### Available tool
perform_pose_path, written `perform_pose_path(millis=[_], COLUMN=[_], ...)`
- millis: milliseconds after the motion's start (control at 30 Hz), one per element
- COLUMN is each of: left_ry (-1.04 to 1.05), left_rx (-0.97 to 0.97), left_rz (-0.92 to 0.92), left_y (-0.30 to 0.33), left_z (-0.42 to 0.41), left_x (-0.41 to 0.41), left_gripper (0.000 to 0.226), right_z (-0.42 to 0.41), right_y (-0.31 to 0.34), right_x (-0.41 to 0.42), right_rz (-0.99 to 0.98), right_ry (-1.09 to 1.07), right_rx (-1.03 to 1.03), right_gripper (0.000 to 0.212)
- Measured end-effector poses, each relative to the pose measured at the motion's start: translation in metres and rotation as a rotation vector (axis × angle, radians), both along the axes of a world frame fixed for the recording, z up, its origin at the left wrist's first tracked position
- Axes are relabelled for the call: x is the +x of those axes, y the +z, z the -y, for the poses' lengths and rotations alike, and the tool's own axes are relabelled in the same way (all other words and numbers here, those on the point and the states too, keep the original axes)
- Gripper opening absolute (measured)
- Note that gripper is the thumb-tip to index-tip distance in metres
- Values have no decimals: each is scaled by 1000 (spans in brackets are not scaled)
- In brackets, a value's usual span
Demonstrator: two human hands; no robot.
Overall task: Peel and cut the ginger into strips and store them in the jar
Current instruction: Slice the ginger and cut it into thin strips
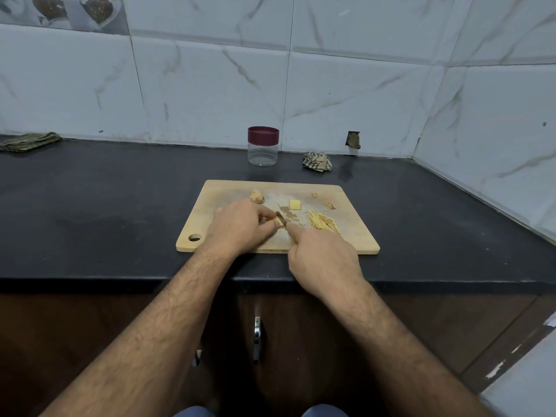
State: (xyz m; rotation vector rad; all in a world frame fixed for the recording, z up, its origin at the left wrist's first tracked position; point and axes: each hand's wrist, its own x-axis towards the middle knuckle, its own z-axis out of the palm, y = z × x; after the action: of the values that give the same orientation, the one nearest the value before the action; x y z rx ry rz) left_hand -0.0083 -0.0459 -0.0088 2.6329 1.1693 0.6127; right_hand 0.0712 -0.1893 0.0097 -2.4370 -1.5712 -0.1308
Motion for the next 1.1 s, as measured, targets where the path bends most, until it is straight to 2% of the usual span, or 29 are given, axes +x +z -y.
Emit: perform_pose_path(millis=[100, 333, 667, 1100], left_ry=[-1, 22, 11, 5], left_rx=[-3, -20, -49, -45], left_rz=[6, 9, 11, 28], left_y=[0, 0, 1, -1], left_z=[-1, 0, 1, -3], left_x=[0, 1, 0, 0], left_gripper=[32, 33, 34, 31], right_z=[-4, 14, 28, 1], right_y=[0, -2, 0, 0], right_x=[-1, -4, -1, -5], right_rz=[23, 53, -73, 6], right_ry=[3, 14, -36, -20], right_rx=[-9, -54, 18, -19], right_gripper=[45, 56, 56, 52])
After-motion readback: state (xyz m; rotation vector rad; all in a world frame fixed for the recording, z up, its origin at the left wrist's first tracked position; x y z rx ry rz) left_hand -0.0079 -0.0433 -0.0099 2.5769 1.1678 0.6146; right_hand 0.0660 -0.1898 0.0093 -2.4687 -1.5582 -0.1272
